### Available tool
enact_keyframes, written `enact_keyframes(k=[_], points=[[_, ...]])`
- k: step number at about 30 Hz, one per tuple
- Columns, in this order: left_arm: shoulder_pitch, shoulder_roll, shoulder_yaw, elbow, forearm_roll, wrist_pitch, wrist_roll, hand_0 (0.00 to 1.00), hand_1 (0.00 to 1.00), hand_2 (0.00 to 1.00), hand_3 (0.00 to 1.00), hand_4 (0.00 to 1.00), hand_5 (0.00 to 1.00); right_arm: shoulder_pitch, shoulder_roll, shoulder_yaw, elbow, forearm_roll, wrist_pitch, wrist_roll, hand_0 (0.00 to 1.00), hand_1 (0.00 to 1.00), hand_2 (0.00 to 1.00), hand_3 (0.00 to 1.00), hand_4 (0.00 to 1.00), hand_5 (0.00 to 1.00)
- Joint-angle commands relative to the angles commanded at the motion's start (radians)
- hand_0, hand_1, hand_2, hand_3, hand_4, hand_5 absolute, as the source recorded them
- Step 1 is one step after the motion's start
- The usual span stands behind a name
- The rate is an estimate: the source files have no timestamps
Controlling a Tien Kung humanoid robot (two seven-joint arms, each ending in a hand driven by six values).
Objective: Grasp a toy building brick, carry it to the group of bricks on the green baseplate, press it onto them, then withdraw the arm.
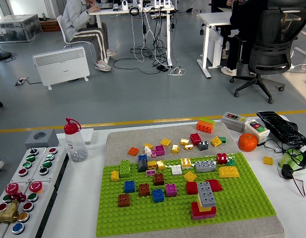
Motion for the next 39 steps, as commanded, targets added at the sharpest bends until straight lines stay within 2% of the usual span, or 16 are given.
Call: enact_keyframes(k=[7,15,22,23,39], points=[[-0.006,-0.001,0.003,0.0,-0.004,-0.001,0.0,0.671,0.619,0.582,0.464,0.24,0.998,-0.012,0.015,0.022,-0.002,0.246,0.006,-0.013,0.891,0.833,0.844,0.841,0.503,0.62],[-0.008,-0.004,0.008,0.0,-0.01,-0.002,-0.001,0.671,0.619,0.582,0.463,0.239,0.998,-0.017,0.021,0.029,-0.003,0.433,0.003,-0.015,0.893,0.831,0.842,0.838,0.494,0.607],[-0.011,-0.003,0.01,0.0,-0.013,-0.002,-0.002,0.67,0.618,0.581,0.463,0.239,0.998,-0.016,0.024,0.032,-0.005,0.473,0.004,-0.019,0.898,0.833,0.844,0.839,0.503,0.622],[-0.011,-0.003,0.011,0.0,-0.013,-0.002,-0.002,0.67,0.619,0.582,0.463,0.239,0.998,-0.015,0.024,0.033,-0.005,0.476,0.004,-0.019,0.897,0.834,0.846,0.837,0.516,0.666],[-0.014,-0.005,0.013,0.0,-0.019,-0.002,-0.004,0.67,0.619,0.582,0.463,0.238,0.998,-0.011,0.023,0.043,-0.016,0.521,0.008,-0.027,0.891,0.83,0.845,0.835,0.518,0.682]])
